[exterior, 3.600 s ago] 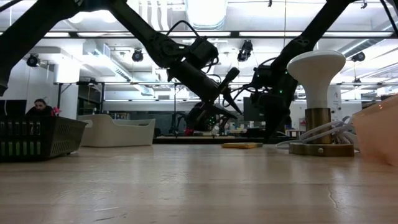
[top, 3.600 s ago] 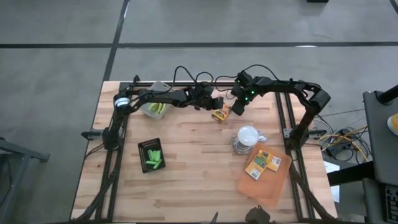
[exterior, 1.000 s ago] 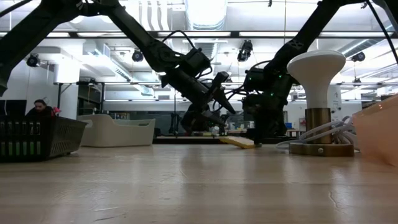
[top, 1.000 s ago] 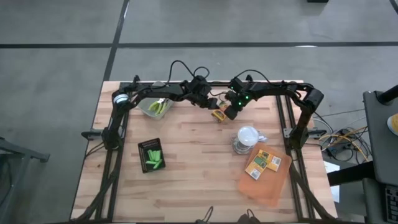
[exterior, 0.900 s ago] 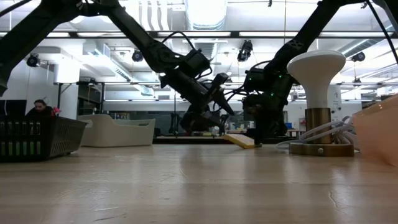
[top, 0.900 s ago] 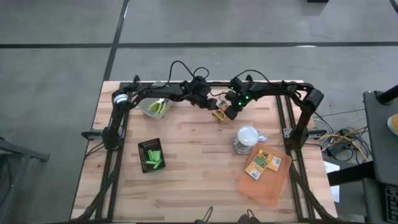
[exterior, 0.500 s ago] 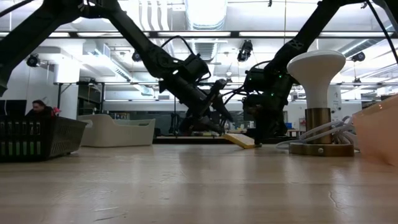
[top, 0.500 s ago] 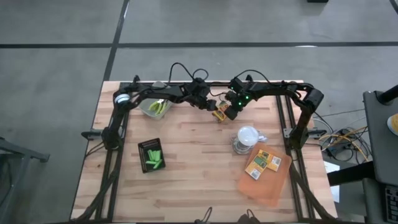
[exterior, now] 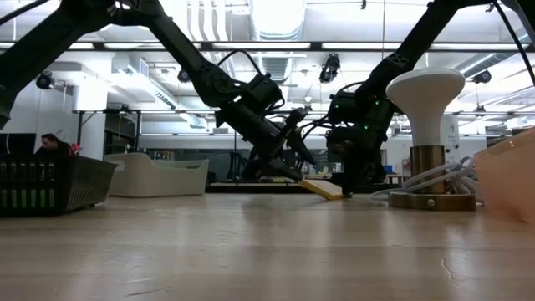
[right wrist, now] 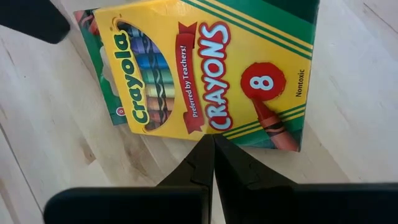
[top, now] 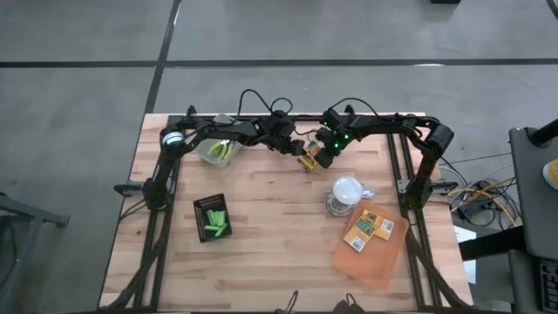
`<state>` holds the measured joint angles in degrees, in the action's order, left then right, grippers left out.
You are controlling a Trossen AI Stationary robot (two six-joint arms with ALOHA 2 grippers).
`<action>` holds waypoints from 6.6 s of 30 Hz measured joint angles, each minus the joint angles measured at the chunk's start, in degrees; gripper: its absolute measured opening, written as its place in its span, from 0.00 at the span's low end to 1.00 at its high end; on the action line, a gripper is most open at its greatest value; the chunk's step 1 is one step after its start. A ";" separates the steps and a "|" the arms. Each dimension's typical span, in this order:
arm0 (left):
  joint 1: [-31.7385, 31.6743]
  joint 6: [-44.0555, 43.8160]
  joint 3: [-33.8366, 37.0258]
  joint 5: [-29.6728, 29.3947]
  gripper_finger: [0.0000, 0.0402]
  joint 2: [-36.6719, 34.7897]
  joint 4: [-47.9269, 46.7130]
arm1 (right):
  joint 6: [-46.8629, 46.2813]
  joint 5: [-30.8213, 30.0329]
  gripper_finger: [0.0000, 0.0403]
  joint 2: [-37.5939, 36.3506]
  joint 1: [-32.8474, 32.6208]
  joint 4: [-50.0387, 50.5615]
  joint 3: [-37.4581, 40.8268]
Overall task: Pick & Place School Supplies
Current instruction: Put the yellow yellow crayon box into the orange bin
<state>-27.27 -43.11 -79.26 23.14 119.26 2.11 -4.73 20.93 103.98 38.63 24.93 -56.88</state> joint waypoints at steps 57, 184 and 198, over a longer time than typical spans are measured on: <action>8.67 17.02 -0.04 -7.65 0.52 0.52 1.36 | 6.02 0.13 0.02 0.22 -3.78 0.20 0.13; 28.36 23.90 -27.51 -22.87 0.11 -11.91 -28.37 | 12.26 -31.58 0.02 -50.36 5.31 10.29 0.85; 38.51 19.42 -19.77 -32.82 0.11 -11.71 -12.42 | 8.96 -31.56 0.02 -50.14 5.29 10.83 1.52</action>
<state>11.24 -23.68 -99.03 -9.68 107.55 -10.31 4.23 -10.63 53.84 43.92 35.76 -55.36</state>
